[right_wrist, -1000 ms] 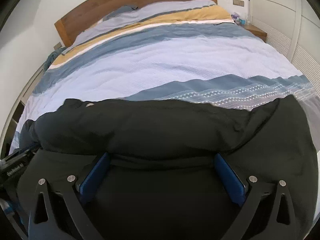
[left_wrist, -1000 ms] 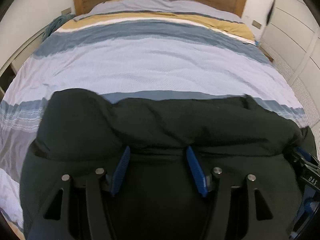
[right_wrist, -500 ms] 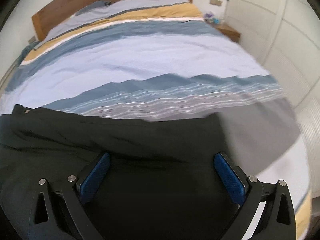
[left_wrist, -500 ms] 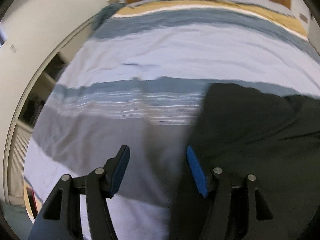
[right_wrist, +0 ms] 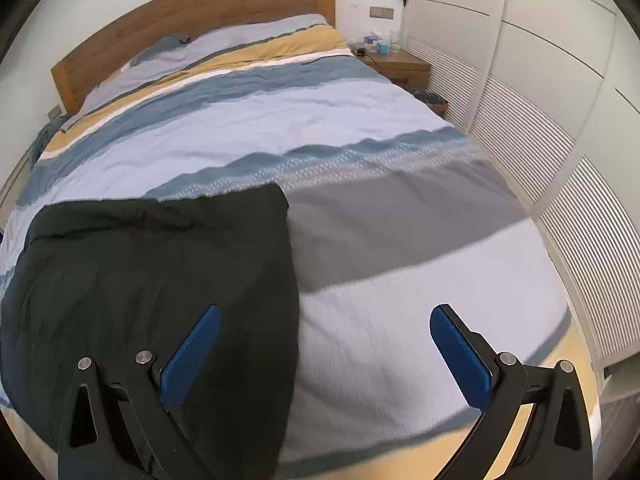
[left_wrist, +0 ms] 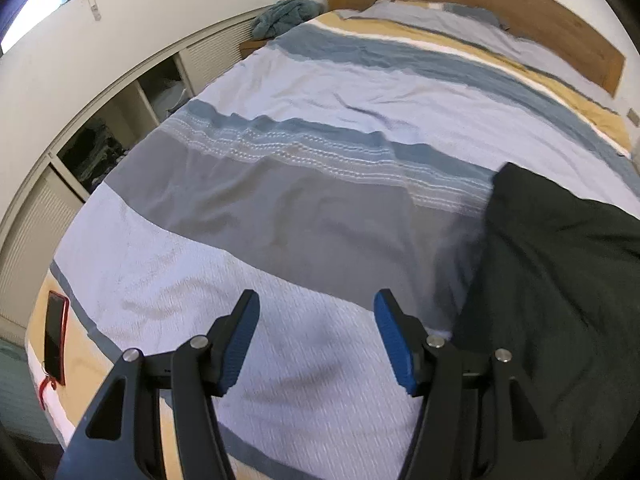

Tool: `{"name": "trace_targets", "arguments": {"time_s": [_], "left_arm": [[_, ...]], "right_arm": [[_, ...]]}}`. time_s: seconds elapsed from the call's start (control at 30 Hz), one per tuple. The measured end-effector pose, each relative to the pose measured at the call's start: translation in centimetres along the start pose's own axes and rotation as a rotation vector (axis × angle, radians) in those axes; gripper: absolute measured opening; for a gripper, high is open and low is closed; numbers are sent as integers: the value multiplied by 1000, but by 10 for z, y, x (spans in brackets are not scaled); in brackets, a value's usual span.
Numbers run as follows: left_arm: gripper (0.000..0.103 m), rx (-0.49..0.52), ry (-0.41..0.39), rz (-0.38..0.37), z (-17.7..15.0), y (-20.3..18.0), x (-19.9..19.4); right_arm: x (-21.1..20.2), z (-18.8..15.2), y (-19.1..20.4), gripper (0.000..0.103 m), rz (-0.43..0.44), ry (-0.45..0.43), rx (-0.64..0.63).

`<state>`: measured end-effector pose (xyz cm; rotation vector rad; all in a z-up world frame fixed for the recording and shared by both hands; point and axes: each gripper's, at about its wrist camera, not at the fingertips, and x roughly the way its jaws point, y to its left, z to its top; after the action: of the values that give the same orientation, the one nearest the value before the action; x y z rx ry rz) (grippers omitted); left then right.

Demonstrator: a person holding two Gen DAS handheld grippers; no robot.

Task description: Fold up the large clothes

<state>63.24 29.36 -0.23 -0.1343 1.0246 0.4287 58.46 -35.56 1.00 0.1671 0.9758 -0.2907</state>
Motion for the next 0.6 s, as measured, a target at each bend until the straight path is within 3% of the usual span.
{"name": "trace_targets", "arguments": {"time_s": [0.13,0.33,0.6], "left_arm": [[58,73,-43,-79,-19,-33,-27],[58,164,-105,-185,-43,-107,-57],[58,224,-128,-250,-67,-167,-61]], "right_arm": [[-5,-15,17,103,41,5,-15],[-9,-39,86,103,147,-10,-125],[-3,-62,173,103,262,-18,-292]]}}
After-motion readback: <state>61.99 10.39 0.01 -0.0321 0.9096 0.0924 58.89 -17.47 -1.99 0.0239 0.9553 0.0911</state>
